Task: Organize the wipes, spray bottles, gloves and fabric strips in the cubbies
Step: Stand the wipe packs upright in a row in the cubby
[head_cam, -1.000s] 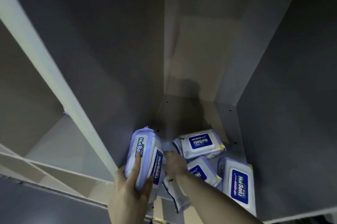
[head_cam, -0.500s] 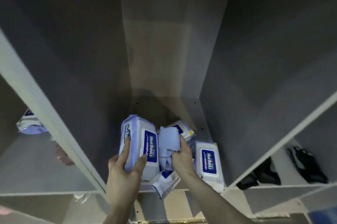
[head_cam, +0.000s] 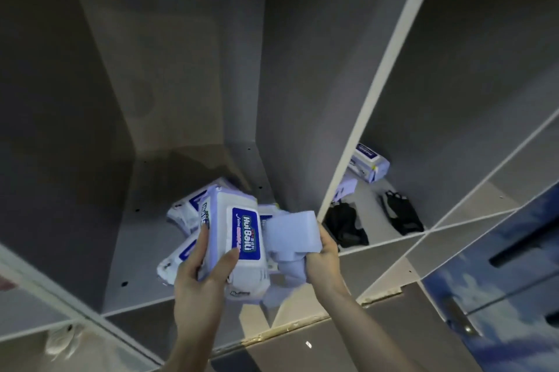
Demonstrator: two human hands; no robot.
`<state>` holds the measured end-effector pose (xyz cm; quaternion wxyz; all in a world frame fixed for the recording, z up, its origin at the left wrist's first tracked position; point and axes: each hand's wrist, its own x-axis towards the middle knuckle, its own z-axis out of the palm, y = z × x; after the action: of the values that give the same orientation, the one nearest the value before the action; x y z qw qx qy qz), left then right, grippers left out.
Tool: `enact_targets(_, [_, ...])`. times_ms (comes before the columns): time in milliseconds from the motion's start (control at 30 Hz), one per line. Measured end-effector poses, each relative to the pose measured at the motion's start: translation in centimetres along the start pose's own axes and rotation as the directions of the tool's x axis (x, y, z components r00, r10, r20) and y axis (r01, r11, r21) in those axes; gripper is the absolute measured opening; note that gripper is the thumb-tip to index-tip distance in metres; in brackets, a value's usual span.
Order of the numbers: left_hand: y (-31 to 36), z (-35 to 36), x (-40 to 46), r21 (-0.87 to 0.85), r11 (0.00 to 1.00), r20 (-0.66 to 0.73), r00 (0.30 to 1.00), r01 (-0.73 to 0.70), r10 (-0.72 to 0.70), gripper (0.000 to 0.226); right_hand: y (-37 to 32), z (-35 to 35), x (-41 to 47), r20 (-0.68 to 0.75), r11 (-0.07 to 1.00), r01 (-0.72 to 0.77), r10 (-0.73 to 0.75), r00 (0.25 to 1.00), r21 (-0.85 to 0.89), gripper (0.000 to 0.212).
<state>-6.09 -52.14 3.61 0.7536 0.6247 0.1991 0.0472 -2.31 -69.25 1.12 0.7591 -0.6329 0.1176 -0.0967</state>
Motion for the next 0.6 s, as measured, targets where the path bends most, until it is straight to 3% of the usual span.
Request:
enact_targets(300, [-1.3,8.2,-2.8,-0.103,0.994,-0.172,0.985,-0.025,0.007,0.061,-0.6,-15.9,8.2,-0.274,0.976,-0.093,0.037,0.961,-0.195,0.030])
enact_targets(400, [-1.5,9.2,-3.4,-0.083,0.996,-0.261,0.965,-0.022,-0.001,0.061,-0.5,-17.8,12.9,-0.224,0.945,-0.113,0.044,0.974,-0.306,0.022])
enact_targets(500, [-1.6,9.1,-3.7,-0.077,0.997,-0.360,0.933,-0.031,0.002,0.061,-0.5,-17.2,15.8,-0.174,0.941,-0.143,0.093,0.980,-0.306,0.017])
enact_targets(600, [-1.1,8.2,-4.0,-0.076,0.996,-0.415,0.910,-0.052,0.016,0.061,0.3,-16.7,18.2,0.007,0.869,-0.229,0.258,0.966,-0.438,0.042])
